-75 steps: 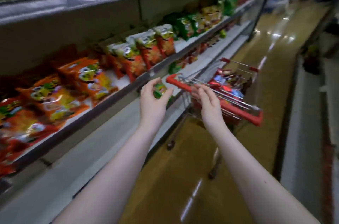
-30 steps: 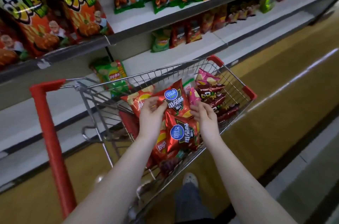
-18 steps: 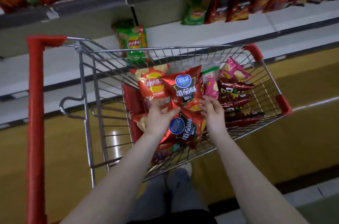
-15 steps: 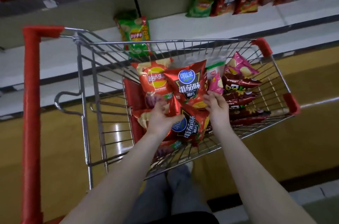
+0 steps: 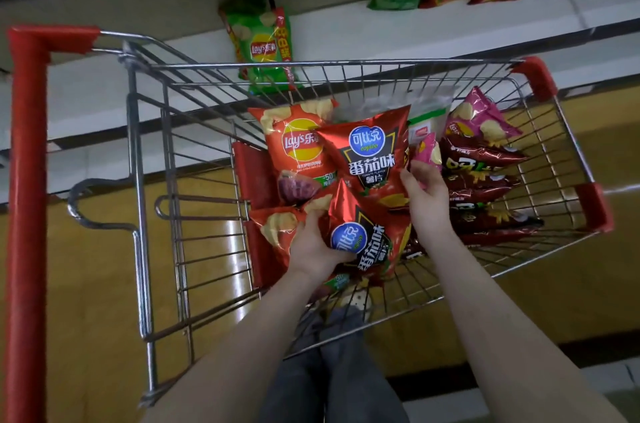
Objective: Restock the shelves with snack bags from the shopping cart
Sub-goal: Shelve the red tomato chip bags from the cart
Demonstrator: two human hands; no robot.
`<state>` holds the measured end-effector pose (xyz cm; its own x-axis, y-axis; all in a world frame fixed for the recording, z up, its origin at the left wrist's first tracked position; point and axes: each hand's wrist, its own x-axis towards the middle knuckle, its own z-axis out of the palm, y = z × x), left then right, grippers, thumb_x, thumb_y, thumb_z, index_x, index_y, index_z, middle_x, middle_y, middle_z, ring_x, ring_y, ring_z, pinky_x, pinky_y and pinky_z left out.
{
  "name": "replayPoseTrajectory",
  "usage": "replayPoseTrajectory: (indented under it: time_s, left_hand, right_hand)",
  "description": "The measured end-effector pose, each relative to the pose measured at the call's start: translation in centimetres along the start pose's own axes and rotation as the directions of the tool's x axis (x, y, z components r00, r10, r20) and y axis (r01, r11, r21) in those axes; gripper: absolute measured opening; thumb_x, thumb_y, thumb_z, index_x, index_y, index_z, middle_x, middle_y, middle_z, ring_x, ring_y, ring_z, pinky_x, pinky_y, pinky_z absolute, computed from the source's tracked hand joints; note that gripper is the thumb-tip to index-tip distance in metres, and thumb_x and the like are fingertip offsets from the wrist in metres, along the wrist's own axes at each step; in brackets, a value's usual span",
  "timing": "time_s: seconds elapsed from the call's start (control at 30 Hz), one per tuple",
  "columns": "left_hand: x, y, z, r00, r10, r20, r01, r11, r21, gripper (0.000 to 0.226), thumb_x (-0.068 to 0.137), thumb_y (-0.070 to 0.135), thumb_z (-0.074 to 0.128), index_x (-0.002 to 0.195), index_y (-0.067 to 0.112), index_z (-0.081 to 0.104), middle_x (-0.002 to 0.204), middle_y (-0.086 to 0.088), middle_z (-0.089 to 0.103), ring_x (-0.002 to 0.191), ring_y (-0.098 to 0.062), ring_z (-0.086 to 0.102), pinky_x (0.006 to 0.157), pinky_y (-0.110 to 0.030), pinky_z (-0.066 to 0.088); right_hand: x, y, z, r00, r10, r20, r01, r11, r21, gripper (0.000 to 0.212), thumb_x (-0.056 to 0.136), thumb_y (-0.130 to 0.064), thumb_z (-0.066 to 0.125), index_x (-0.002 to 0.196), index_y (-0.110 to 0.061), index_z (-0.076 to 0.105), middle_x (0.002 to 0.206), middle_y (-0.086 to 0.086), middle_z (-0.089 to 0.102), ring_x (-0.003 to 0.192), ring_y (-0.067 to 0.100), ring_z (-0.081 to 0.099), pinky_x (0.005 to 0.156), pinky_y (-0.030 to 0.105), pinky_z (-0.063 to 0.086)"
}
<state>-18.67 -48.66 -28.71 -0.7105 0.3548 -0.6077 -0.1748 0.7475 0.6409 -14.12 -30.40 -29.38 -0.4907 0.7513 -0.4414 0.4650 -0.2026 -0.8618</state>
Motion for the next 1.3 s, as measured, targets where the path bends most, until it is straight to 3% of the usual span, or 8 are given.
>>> replayPoseTrajectory:
  time_s: [0.23,0.5,0.63,0.8,0.97,1.1,1.23,1.3]
  left_hand:
    - [-0.9,1.2,-2.5,0.991,0.112,-0.076,-0.122,0.983,-0.140,0.071,0.056,0.014,0.091,0.114,0.018,0.052,0.104,0.014,0.057,0.098,-0.004,0.052,0.076,-0.002,0.038]
    - [-1.7,4.6,-6.6,0.979,0.167,-0.116,-0.197,0.919,-0.340,0.059,0.057,0.011,0.090,0.105,0.021,0.057,0.111,0.005,0.064,0.102,0.001,0.059,0.088,-0.022,0.050]
    - [-2.2,8.0,-7.3,0.967,0.179,-0.180,-0.244,0.849,-0.469,0.063,0.060,0.008,0.087,0.112,0.023,0.055,0.106,0.008,0.063,0.098,0.005,0.060,0.081,-0.026,0.055]
    - [-1.9,10.2,-5.6,0.978,-0.063,-0.200,-0.137,0.528,-0.838,0.083,0.056,0.030,0.087,0.128,0.020,0.045,0.124,-0.006,0.062,0.107,-0.022,0.065,0.087,-0.041,0.054]
    - [-2.3,9.7,-4.0,0.977,-0.117,-0.180,-0.053,0.680,-0.731,0.067,0.074,0.034,0.080,0.131,0.027,0.045,0.112,0.009,0.067,0.101,-0.006,0.064,0.095,-0.033,0.047]
    - [-1.3,8.1,-5.0,0.979,-0.106,-0.174,-0.046,0.715,-0.698,0.050,0.073,0.032,0.079,0.117,0.029,0.055,0.107,0.006,0.072,0.100,-0.011,0.068,0.096,-0.037,0.050]
    - [-0.6,6.9,-5.8,0.974,-0.094,-0.207,-0.083,0.702,-0.707,0.056,0.060,0.034,0.079,0.112,0.024,0.059,0.102,0.000,0.074,0.093,-0.016,0.071,0.088,-0.039,0.055]
    - [-0.5,6.2,-5.9,0.975,-0.106,-0.194,-0.065,0.700,-0.711,0.067,0.057,0.037,0.080,0.118,0.021,0.056,0.104,-0.003,0.073,0.096,-0.020,0.071,0.090,-0.043,0.054]
  right_hand:
    - [1.1,-2.1,-0.6,0.997,0.056,0.044,-0.056,0.998,0.006,0.033,0.092,-0.026,0.059,0.123,-0.014,0.055,0.123,0.009,0.059,0.114,0.023,0.056,0.102,0.042,0.044]
    - [-0.9,-4.8,-1.2,0.992,-0.043,0.119,0.044,0.999,-0.006,0.027,0.094,-0.028,0.056,0.119,-0.018,0.056,0.117,-0.005,0.057,0.118,0.016,0.053,0.104,0.034,0.041]
    - [-2.1,-6.2,-1.5,0.962,-0.035,0.271,0.048,0.998,-0.041,0.035,0.095,-0.044,0.047,0.116,-0.019,0.061,0.102,-0.006,0.067,0.102,0.015,0.062,0.088,0.029,0.049]
    - [-3.3,-7.2,-0.5,0.978,0.048,0.205,-0.062,0.996,0.063,0.038,0.093,-0.054,0.045,0.112,-0.025,0.060,0.105,-0.001,0.069,0.100,0.017,0.064,0.095,0.041,0.050]
    - [-4.3,-6.5,0.9,0.964,0.084,0.251,-0.109,0.990,0.088,0.035,0.091,-0.057,0.045,0.109,-0.030,0.056,0.110,-0.001,0.066,0.104,0.017,0.062,0.096,0.040,0.048]
    - [-0.8,-3.6,-0.1,0.998,-0.015,0.058,0.017,0.999,-0.032,0.043,0.090,-0.046,0.056,0.118,-0.014,0.057,0.119,0.007,0.062,0.111,0.020,0.057,0.101,0.044,0.044]
    - [3.0,0.4,0.9,0.987,0.006,0.158,0.036,0.964,-0.263,0.101,0.055,-0.084,0.061,0.133,-0.020,0.049,0.130,0.003,0.056,0.122,0.020,0.051,0.104,0.045,0.042]
    - [3.6,1.2,1.6,0.977,0.005,0.212,0.057,0.957,-0.284,0.106,0.049,-0.082,0.066,0.135,-0.023,0.045,0.131,0.002,0.057,0.123,0.021,0.051,0.105,0.045,0.040]
